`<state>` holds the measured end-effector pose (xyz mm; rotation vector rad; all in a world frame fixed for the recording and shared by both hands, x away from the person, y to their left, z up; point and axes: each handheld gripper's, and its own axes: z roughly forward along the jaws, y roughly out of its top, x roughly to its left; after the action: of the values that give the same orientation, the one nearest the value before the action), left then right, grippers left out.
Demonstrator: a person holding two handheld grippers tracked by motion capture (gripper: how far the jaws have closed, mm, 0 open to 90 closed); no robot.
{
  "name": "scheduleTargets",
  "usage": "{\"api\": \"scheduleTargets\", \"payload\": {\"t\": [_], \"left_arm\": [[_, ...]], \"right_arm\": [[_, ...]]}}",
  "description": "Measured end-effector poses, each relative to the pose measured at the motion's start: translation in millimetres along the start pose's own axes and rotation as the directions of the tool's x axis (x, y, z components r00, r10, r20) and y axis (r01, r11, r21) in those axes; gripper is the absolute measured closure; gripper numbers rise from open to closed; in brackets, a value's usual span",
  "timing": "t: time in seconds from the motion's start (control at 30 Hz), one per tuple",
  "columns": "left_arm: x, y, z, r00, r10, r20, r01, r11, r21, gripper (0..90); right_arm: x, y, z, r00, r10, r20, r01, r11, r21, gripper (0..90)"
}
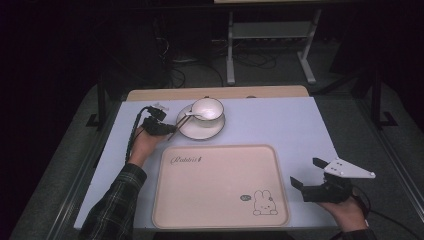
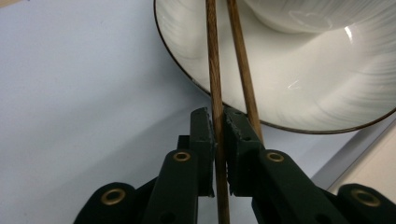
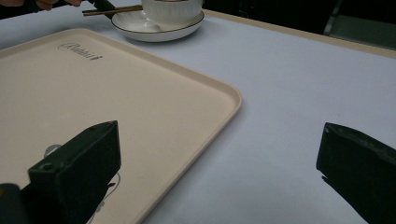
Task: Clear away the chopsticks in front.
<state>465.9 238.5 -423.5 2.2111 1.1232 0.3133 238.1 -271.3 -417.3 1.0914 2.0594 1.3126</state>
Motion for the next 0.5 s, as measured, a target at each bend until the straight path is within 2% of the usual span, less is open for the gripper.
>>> {"api": "scheduleTargets", "payload": {"t": [0.27, 0.5], "left_arm": [[0.2, -0.6, -1.5, 0.9997, -0.017, -0.018, 0.017, 0.9997, -0.015, 84.9], [6.7, -10.5, -21.2, 0.9987, -0.042, -0.028, 0.04, 0.9979, -0.051, 85.3]], "right_arm": [[0.0, 0.1, -0.2, 1.0, -0.001, 0.002, 0.001, 1.0, -0.001, 0.0], [-0.2, -0.3, -1.0, 1.0, 0.0, 0.005, 0.0, 1.0, -0.002, 0.0]]}}
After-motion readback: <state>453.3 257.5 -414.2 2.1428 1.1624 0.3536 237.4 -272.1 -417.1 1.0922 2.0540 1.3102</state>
